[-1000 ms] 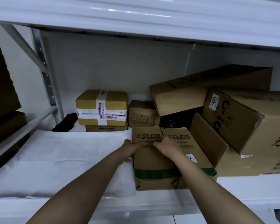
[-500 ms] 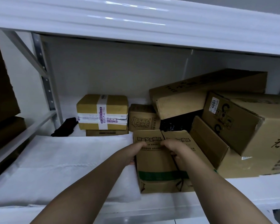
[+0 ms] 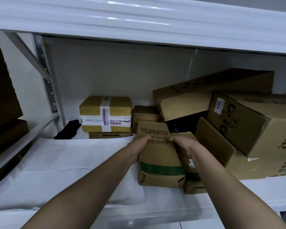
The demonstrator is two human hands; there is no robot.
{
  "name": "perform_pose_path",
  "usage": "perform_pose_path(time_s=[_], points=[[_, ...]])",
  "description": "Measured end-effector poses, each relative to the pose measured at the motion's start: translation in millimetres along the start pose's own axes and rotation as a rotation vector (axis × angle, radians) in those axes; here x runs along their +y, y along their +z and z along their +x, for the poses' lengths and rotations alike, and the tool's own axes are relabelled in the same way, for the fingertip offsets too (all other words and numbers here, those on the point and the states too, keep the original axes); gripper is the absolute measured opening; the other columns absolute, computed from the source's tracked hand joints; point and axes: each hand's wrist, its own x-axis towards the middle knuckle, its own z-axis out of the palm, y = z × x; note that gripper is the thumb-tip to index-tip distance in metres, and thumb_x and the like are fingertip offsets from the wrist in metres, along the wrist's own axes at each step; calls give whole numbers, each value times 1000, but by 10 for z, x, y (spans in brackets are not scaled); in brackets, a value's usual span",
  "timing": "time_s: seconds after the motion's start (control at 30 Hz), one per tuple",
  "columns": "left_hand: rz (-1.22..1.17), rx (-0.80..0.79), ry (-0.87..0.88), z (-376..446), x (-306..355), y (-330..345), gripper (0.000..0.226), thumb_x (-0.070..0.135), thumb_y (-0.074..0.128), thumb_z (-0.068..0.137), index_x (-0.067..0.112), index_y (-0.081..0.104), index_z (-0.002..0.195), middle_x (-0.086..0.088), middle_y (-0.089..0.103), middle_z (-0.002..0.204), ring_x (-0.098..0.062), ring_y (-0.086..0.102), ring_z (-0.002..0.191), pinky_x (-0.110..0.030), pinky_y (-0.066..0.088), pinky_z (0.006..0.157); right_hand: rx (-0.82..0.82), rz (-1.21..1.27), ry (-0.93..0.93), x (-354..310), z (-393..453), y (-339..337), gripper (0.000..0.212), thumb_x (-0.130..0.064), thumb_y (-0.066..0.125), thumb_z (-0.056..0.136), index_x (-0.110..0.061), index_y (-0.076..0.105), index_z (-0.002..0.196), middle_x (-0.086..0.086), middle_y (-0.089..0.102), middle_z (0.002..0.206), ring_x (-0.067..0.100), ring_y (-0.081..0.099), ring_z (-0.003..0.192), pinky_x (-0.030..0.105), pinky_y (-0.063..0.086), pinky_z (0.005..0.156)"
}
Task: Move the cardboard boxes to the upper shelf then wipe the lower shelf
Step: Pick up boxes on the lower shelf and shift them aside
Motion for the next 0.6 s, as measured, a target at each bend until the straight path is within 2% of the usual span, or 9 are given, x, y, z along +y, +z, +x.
perform_pose_path(time_s=[0.03, 0.07, 0.13, 0.17, 0.27, 0.37, 0.47, 0.53, 0.6], points=[[-37, -4, 3, -14, 5, 13, 18, 33, 57, 90, 26, 57, 106, 6, 66, 82, -6, 63, 68, -17, 48, 41, -3, 11, -13, -1, -9, 7, 15, -27, 50, 97, -14, 56, 102, 7, 60, 94, 25, 57, 96, 40, 47, 95], [-76, -5, 6, -23, 10, 21, 29, 32, 59, 88, 25, 55, 116, 1, 68, 91, -12, 66, 77, -22, 52, 46, -8, 12, -28, -6, -18, 17, 13, -27, 50, 96, -15, 55, 102, 6, 60, 94, 24, 57, 95, 40, 45, 97], [-113, 6, -16, -31, 3, 20, 51, 33, 62, 85, 23, 44, 131, -7, 64, 112, -24, 64, 96, -35, 56, 66, -23, 11, -54, -18, -45, 48, 13, -29, 51, 96, -17, 54, 103, 4, 59, 94, 20, 56, 90, 37, 46, 89], [-116, 17, -23, -46, 3, 8, 56, 34, 64, 84, 24, 40, 133, -9, 63, 115, -26, 63, 98, -37, 54, 67, -32, 12, -58, -30, -58, 67, 14, -31, 51, 96, -18, 54, 101, 4, 59, 94, 19, 55, 88, 35, 45, 82], [-125, 72, -43, -99, -4, -67, 56, 33, 66, 83, 25, 36, 130, -9, 63, 108, -25, 63, 86, -30, 49, 52, -55, 35, -14, -59, -116, 120, 21, -40, 51, 94, -20, 54, 89, 4, 59, 89, 19, 56, 81, 32, 41, 60], [-145, 153, -36, -94, -25, -163, 61, 32, 66, 84, 22, 32, 133, -10, 60, 112, -24, 60, 84, -30, 45, 52, -76, 23, -2, -66, -144, 210, 26, -46, 51, 92, -20, 55, 93, 6, 60, 92, 21, 57, 84, 31, 42, 59], [-132, 226, -27, -101, -68, -250, 64, 34, 64, 86, 17, 27, 135, -7, 58, 96, -20, 56, 75, -28, 41, 49, -72, 38, -19, -39, -169, 312, 30, -44, 54, 92, -18, 56, 107, 6, 61, 96, 21, 57, 87, 31, 44, 61], [-122, 247, -34, -129, -109, -333, 66, 38, 61, 88, 15, 24, 139, -6, 57, 96, -21, 56, 78, -31, 46, 55, -75, 70, -7, -18, -204, 353, 32, -43, 54, 92, -16, 57, 109, 6, 62, 97, 20, 57, 88, 30, 42, 61], [-123, 208, -49, -125, -165, -418, 57, 44, 53, 92, 14, 38, 138, -8, 62, 114, -26, 60, 95, -37, 52, 75, -91, 110, -12, -8, -229, 375, 32, -42, 53, 91, -15, 58, 108, 6, 63, 96, 20, 57, 88, 30, 43, 63]])
